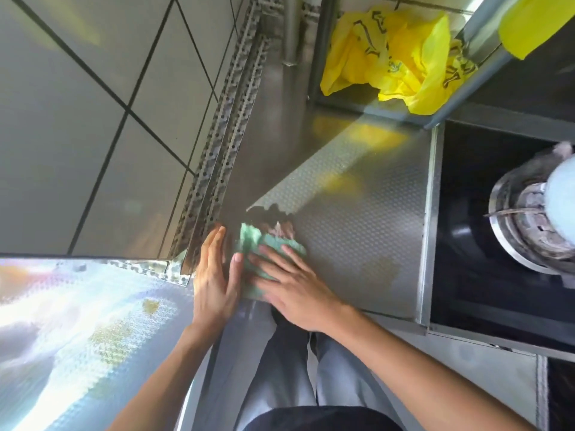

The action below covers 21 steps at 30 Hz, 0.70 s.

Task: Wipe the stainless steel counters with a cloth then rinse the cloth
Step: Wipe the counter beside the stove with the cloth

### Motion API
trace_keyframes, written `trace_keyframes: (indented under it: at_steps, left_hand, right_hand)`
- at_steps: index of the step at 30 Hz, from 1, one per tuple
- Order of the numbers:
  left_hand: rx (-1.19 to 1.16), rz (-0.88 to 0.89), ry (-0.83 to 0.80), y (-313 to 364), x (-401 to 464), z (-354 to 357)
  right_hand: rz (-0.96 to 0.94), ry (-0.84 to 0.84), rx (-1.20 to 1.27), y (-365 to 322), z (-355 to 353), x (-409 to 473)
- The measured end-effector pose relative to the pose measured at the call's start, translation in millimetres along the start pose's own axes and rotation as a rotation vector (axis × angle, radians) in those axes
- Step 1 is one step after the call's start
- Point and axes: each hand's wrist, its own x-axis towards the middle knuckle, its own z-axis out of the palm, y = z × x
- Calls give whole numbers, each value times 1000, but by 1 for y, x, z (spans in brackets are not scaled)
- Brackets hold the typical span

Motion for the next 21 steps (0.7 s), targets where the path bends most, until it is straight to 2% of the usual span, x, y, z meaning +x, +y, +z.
trace_keyframes:
  at_steps: [2, 5, 9, 11, 13, 17, 19, 21]
  left_hand:
    - [15, -3, -7, -1, 0, 1]
    - [49, 4, -51, 2, 0, 1]
    - [184, 1, -142, 13, -3, 2]
    - [256, -4, -166, 19, -3, 4]
    - [280, -7, -160, 23, -3, 4]
    - [273, -2, -138, 24, -5, 3]
    - [274, -6, -139, 25, -5, 5]
    - [292, 13, -141, 24, -4, 6]
  right_hand:
    - [16, -24, -36, 25, -3, -41]
    - [230, 54, -58, 74, -21, -69]
    - [494, 191, -23, 72, -35, 1]
    - [491, 184, 9, 52, -31, 33]
    - [400, 162, 20, 31, -21, 30]
    - [208, 48, 19, 14, -4, -53]
    - [230, -8, 5, 30, -8, -99]
    - [335, -24, -25, 61, -20, -127]
